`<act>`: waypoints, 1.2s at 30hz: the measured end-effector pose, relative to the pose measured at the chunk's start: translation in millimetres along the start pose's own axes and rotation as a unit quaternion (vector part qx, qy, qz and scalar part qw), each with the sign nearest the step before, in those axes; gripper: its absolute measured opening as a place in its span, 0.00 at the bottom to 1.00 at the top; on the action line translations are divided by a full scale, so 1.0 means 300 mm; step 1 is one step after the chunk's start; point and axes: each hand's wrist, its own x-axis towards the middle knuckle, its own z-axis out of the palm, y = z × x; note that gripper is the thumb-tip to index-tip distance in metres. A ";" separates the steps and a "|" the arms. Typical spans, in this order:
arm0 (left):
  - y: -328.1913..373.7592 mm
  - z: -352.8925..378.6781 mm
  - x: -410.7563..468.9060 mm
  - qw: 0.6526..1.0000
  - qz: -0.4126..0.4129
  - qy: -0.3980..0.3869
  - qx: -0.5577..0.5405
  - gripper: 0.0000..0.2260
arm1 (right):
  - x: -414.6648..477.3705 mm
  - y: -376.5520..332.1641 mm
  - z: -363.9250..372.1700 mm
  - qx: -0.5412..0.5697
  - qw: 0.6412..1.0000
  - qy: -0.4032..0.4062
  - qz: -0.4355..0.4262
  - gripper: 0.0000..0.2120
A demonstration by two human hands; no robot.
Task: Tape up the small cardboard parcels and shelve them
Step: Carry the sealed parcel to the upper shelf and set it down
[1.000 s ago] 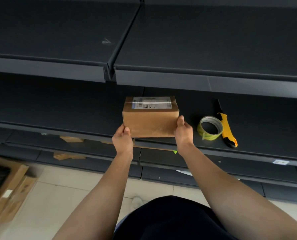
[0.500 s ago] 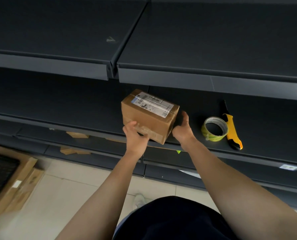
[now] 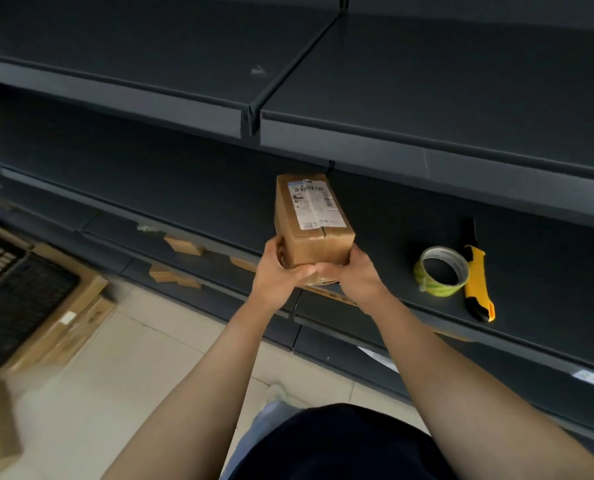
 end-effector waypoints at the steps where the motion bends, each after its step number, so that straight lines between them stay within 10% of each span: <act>1: 0.003 -0.008 -0.019 1.000 0.002 0.014 -0.006 0.38 | -0.011 -0.010 0.004 0.000 1.000 -0.008 -0.017 0.26; 16: 0.002 -0.271 -0.472 0.963 -0.028 0.254 -0.085 0.30 | -0.283 -0.163 0.287 -0.046 0.967 -0.203 -0.149 0.25; 36: 0.024 -1.261 -0.752 0.937 0.075 0.322 -0.114 0.21 | -0.594 -0.593 1.175 -0.005 0.931 -0.215 -0.295 0.25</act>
